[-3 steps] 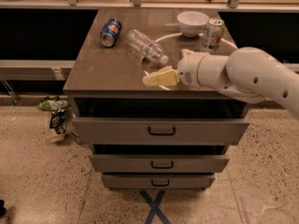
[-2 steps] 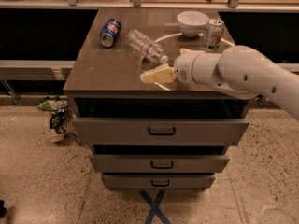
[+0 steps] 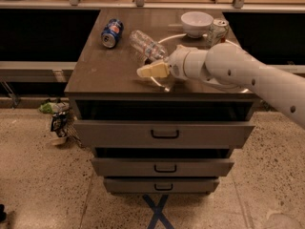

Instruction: Move water bottle near white bowl

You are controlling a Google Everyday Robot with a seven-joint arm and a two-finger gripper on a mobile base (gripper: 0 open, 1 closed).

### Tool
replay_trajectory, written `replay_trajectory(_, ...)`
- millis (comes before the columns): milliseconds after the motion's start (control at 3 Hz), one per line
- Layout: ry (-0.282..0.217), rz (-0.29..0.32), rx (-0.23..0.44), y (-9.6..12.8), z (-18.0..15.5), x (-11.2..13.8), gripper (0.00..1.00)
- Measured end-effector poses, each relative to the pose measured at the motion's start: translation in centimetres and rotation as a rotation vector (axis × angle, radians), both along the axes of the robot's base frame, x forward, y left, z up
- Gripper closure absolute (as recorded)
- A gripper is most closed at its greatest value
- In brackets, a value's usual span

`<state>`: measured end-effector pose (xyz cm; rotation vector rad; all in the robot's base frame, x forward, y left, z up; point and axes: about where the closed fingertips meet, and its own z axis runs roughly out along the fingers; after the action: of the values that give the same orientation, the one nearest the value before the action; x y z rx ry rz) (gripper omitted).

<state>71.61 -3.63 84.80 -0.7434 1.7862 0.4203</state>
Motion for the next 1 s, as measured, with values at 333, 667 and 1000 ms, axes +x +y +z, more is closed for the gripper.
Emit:
replay_trajectory(333, -0.021, -0.010, -0.001, 0.3, -0.1, 1.9, 0.18)
replay_trajectory(667, -0.021, -0.019, 0.003, 0.3, -0.4, 2.7, 0.42)
replay_trajectory(1000, -0.010, -0.051, -0.004, 0.0, -0.7, 2.9, 0.65)
